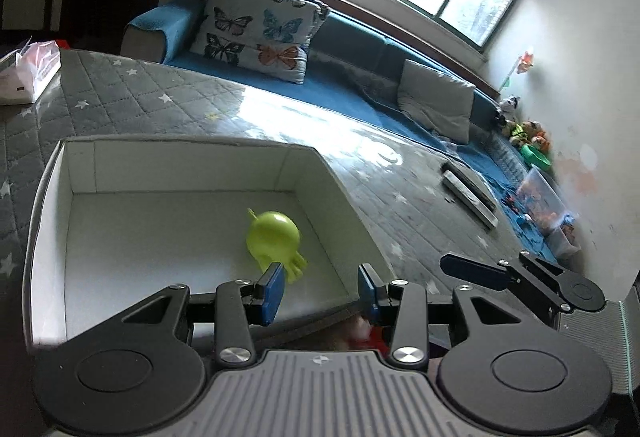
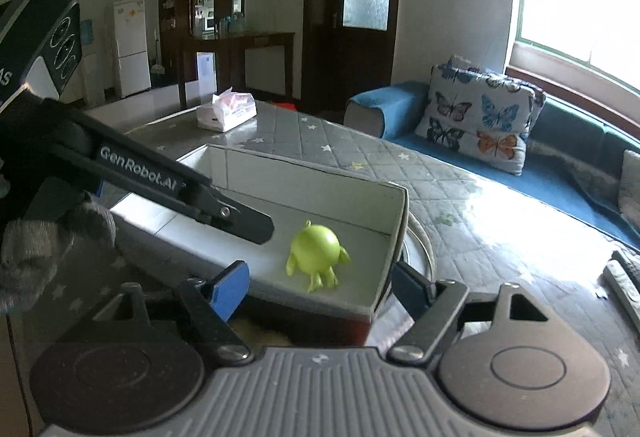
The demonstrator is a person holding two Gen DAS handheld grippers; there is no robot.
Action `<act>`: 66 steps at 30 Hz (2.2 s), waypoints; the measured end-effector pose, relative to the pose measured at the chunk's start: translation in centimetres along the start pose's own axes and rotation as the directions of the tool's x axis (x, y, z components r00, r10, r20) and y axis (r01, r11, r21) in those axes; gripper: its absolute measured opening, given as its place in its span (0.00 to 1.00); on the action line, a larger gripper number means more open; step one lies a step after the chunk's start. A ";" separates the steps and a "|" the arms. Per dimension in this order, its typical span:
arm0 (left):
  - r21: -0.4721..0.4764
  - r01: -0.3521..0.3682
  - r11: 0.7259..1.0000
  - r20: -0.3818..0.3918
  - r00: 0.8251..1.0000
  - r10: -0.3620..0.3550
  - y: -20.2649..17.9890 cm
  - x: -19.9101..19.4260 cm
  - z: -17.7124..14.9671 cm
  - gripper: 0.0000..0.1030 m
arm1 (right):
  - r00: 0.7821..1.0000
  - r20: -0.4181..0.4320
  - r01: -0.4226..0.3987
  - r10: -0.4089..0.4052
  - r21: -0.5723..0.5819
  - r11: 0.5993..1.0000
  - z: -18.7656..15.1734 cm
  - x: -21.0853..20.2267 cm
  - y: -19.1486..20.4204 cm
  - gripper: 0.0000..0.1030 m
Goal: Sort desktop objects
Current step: 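Carry the green alien into the white box and open the left tool, then move the left tool down to the black-haired doll figure, then close the left tool on the doll figure's body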
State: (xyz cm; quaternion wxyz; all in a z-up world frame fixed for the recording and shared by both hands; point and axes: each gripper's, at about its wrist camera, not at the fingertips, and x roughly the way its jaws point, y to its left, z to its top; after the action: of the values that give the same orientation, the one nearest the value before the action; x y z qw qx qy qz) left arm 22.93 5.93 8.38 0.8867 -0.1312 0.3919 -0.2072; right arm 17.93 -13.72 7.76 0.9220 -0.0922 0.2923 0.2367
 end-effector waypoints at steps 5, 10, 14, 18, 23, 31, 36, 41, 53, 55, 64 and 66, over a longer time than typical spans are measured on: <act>0.050 -0.002 0.999 0.009 1.000 0.002 -1.7 -1.8 -2.8 0.42 | 1.000 0.015 -0.003 0.003 0.002 1.000 -2.7 -3.1 1.0 0.85; 0.057 0.044 0.997 -0.020 0.999 -0.043 -3.0 -2.5 -5.5 0.42 | 1.000 0.003 -0.018 0.018 -0.007 1.000 -5.0 -5.0 1.8 0.88; 0.082 0.076 0.994 -0.057 0.996 -0.072 -4.4 -2.3 -7.3 0.42 | 0.999 -0.024 -0.047 0.047 -0.022 0.999 -6.6 -5.4 2.5 0.89; 0.108 0.091 0.990 -0.101 0.992 -0.080 -5.5 -1.5 -8.4 0.42 | 0.996 -0.053 -0.078 0.076 -0.034 0.996 -8.0 -5.3 3.2 0.89; 0.135 0.091 0.987 -0.143 0.987 -0.072 -6.2 -0.6 -9.4 0.42 | 0.990 -0.090 -0.116 0.112 -0.047 0.992 -9.7 -5.2 4.0 0.89; 0.153 0.066 0.986 -0.167 0.985 -0.040 -6.0 0.2 -10.2 0.42 | 0.986 -0.108 -0.134 0.129 -0.042 0.990 -10.6 -3.9 4.1 0.94; 0.157 0.071 0.985 -0.187 0.982 -0.041 -5.7 0.8 -10.7 0.42 | 0.983 -0.105 -0.154 0.150 -0.032 0.988 -10.8 -3.6 3.9 0.95; 0.148 0.070 0.987 -0.188 0.981 -0.041 -5.2 1.1 -10.7 0.43 | 0.979 -0.114 -0.178 0.171 -0.051 0.983 -11.1 -3.7 4.1 0.96; 0.065 0.100 0.993 -0.195 0.977 -0.086 -3.5 1.4 -10.3 0.46 | 0.975 -0.129 -0.185 0.180 -0.030 0.982 -11.4 -1.9 3.4 0.97; 0.047 0.106 0.993 -0.197 0.976 -0.095 -3.3 1.3 -10.2 0.44 | 0.974 -0.132 -0.190 0.185 -0.029 0.981 -11.4 -1.7 3.4 0.97; 0.013 0.106 0.994 -0.185 0.977 -0.102 -3.1 1.4 -10.2 0.44 | 0.973 -0.124 -0.196 0.193 -0.015 0.980 -11.1 -1.4 3.4 0.97; 0.029 0.107 0.994 -0.175 0.980 -0.100 -3.2 1.3 -10.4 0.45 | 0.974 -0.123 -0.193 0.189 -0.021 0.981 -11.1 -1.5 3.5 0.97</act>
State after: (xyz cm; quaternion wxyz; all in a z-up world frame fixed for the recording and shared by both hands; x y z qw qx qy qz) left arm 15.08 1.78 1.93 0.8397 -0.1160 0.4560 -0.2712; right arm 9.65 -14.69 -0.48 0.8740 -0.0929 0.3509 0.3231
